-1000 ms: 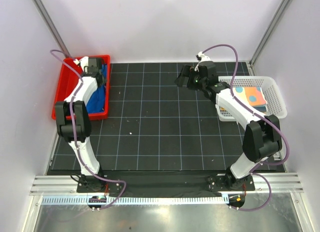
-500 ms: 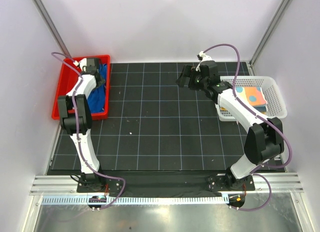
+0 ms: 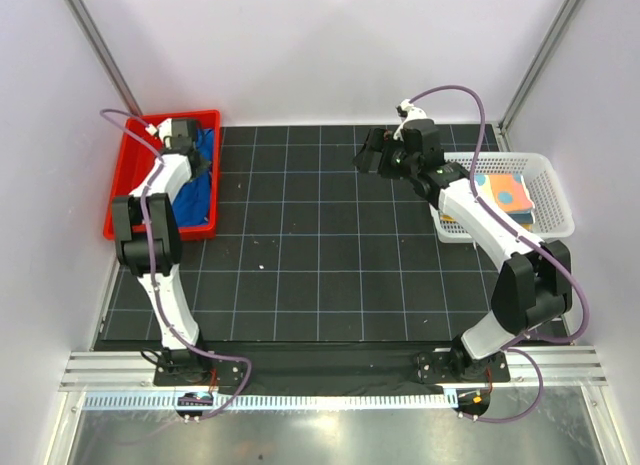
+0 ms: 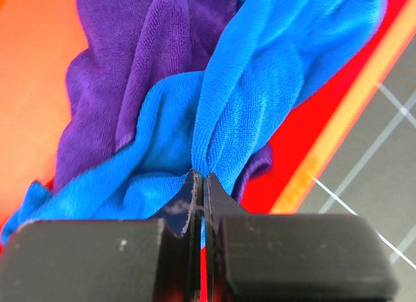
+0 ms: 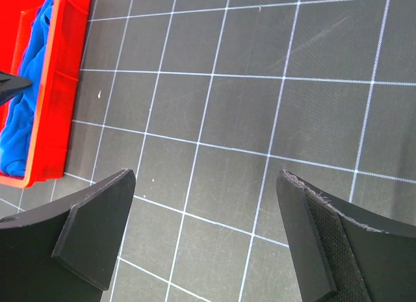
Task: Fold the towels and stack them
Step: Grab crumpled towel, then move the towel to the center of the board
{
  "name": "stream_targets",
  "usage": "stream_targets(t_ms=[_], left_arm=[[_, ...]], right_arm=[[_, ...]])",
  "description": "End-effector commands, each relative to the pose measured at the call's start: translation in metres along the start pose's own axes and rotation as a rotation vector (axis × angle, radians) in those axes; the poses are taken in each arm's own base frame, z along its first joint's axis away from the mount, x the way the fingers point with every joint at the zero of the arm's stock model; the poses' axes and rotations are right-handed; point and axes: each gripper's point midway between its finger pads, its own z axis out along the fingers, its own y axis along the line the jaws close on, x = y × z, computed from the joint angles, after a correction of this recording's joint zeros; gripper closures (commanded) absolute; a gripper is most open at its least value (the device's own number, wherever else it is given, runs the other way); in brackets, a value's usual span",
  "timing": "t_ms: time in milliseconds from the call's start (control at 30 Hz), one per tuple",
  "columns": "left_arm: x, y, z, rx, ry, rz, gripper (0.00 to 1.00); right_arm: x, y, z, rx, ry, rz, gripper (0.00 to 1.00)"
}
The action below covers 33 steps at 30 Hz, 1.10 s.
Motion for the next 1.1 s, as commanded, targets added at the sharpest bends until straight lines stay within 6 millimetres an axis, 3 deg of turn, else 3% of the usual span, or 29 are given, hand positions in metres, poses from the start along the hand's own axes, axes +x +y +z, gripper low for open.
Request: stream_targets(t_ms=[0,33,100,167,200,267,300,367,400,433,567,600,667,700,767,800,933,967,1033,1067], left_arm=[[-0.066,-0.023,-0.059,0.133,-0.201,-0.093,1.00],[-0.060,-0.020,-0.061,0.134,-0.198,-0.092,1.00],[-0.073,-0.024,-0.082,0.178,-0.257,-0.115,1.00],[-0.065,-0.020,-0.090,0.182,-0.266,-0.118,1.00],[-0.077,-0.023,-0.107,0.214,-0.316,-0.143,1.00],[-0.066,-0.020,-0.112,0.222,-0.317,-0.151,1.00],[-0.076,-0.021,-0.128,0.245,-0.359,-0.170,1.00],[-0.072,-0.017,-0.133,0.252,-0.369,-0.177,1.00],[-0.062,-0.032,-0.142,0.295,-0.358,-0.161,1.00],[-0.066,-0.036,-0.154,0.319,-0.380,-0.167,1.00],[-0.047,-0.051,-0.183,0.375,-0.391,-0.133,1.00],[-0.031,-0.062,-0.192,0.401,-0.377,-0.109,1.00],[-0.021,-0.072,-0.214,0.440,-0.383,-0.103,1.00],[-0.002,-0.087,-0.226,0.478,-0.360,-0.070,1.00],[0.020,-0.099,-0.239,0.502,-0.325,-0.039,1.00],[0.040,-0.114,-0.253,0.544,-0.296,-0.003,1.00],[0.097,-0.140,-0.279,0.606,-0.194,0.126,1.00],[0.125,-0.147,-0.285,0.628,-0.135,0.191,1.00],[0.146,-0.155,-0.296,0.645,-0.085,0.259,1.00],[0.166,-0.158,-0.306,0.658,-0.051,0.312,1.00]], right_arm=[[-0.034,0.023,-0.022,-0.067,-0.084,-0.017,0.03],[-0.035,0.023,-0.022,-0.070,-0.087,-0.016,0.03],[-0.034,0.023,-0.022,-0.071,-0.084,-0.015,0.03],[-0.034,0.025,-0.022,-0.079,-0.084,-0.012,0.03],[-0.033,0.026,-0.021,-0.083,-0.082,-0.010,0.03],[-0.033,0.026,-0.020,-0.086,-0.080,-0.010,0.03],[-0.031,0.027,-0.019,-0.086,-0.075,-0.012,0.03],[-0.032,0.029,-0.019,-0.093,-0.075,-0.016,0.03],[-0.031,0.030,-0.019,-0.094,-0.075,-0.017,0.03],[-0.031,0.030,-0.019,-0.093,-0.075,-0.017,0.03],[-0.031,0.030,-0.018,-0.089,-0.079,-0.019,0.03],[-0.030,0.029,-0.017,-0.084,-0.079,-0.017,0.03],[-0.030,0.027,-0.016,-0.070,-0.082,-0.013,0.03],[-0.030,0.025,-0.015,-0.063,-0.082,-0.013,0.03],[-0.027,0.020,-0.012,-0.037,-0.081,-0.013,0.03],[-0.027,0.017,-0.010,-0.026,-0.080,-0.012,0.02],[-0.021,0.009,-0.003,-0.005,-0.081,0.023,0.00],[-0.022,0.007,-0.001,-0.005,-0.088,0.053,0.00],[-0.015,0.002,0.006,-0.009,-0.071,0.077,0.00],[-0.012,-0.001,0.009,-0.008,-0.060,0.091,0.00]])
